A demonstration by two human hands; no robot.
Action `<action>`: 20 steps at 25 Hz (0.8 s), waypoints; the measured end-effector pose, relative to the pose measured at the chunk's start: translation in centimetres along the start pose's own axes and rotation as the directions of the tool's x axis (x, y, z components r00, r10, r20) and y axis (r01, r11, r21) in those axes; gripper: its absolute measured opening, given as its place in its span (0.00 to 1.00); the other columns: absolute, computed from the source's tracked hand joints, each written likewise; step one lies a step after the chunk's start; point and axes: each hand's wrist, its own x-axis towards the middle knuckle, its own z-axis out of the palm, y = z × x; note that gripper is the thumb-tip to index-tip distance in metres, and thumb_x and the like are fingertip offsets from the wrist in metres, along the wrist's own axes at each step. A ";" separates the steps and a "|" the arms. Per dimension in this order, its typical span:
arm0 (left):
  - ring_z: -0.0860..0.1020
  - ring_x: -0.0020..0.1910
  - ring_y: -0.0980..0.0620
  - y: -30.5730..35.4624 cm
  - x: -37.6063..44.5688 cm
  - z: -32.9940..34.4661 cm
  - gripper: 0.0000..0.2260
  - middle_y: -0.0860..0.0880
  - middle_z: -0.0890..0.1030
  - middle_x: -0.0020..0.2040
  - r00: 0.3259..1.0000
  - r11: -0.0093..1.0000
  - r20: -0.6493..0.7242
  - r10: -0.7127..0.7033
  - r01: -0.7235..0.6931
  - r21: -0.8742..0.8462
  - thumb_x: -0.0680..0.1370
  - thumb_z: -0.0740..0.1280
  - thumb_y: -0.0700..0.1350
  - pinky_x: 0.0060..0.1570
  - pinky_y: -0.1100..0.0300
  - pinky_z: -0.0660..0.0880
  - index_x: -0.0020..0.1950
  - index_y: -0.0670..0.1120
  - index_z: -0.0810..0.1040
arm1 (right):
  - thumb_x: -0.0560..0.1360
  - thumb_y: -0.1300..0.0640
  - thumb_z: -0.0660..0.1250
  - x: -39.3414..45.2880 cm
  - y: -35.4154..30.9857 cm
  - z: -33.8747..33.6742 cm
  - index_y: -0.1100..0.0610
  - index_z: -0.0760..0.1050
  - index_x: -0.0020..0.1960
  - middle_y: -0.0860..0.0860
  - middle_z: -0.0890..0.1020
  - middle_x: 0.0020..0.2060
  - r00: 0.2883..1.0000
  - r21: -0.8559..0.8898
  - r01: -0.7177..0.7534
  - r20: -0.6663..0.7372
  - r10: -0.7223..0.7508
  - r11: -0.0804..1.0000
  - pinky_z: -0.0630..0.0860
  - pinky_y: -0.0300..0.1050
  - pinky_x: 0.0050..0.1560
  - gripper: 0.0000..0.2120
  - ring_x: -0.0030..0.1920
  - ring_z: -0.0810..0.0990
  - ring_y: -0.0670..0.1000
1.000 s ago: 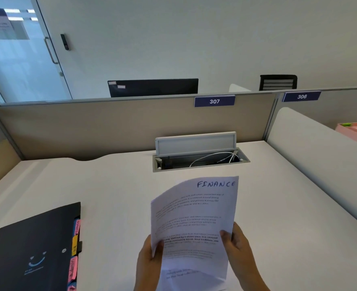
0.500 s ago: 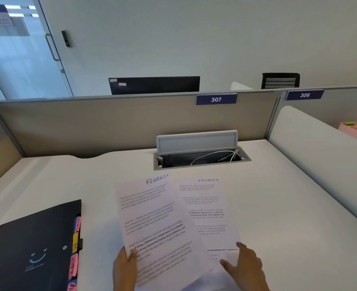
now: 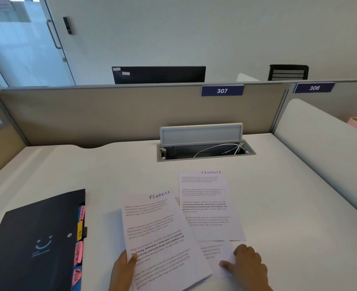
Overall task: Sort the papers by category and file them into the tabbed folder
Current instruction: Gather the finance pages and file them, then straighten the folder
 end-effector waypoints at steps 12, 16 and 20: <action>0.74 0.47 0.45 -0.3 -0.5 -0.6 0.14 0.37 0.77 0.59 0.999 0.995 0.042 -0.025 0.029 -0.101 0.79 0.58 0.39 0.50 0.54 0.71 0.64 0.37 0.70 | 0.75 0.58 0.61 0.5 2.2 -0.6 0.57 0.66 0.47 0.55 0.77 0.43 0.998 0.507 -0.047 0.053 0.022 0.861 0.69 0.46 0.44 0.04 0.43 0.74 0.55; 0.74 0.47 0.46 -0.6 -0.3 -0.5 0.14 0.37 0.78 0.58 1.000 0.996 0.031 0.001 0.001 -0.084 0.79 0.58 0.39 0.49 0.55 0.70 0.63 0.37 0.71 | 0.75 0.62 0.61 1.3 4.1 -1.4 0.57 0.66 0.60 0.58 0.76 0.49 0.989 0.653 -0.094 -0.022 0.143 0.752 0.65 0.44 0.47 0.13 0.46 0.72 0.55; 0.74 0.48 0.45 -0.8 -0.1 -0.3 0.14 0.36 0.77 0.59 0.999 0.996 0.039 0.024 -0.021 -0.082 0.79 0.57 0.39 0.50 0.56 0.69 0.64 0.37 0.70 | 0.75 0.55 0.64 2.4 5.7 -0.9 0.55 0.65 0.63 0.57 0.76 0.51 0.974 0.619 -0.068 -0.129 0.187 0.782 0.69 0.48 0.50 0.18 0.47 0.73 0.57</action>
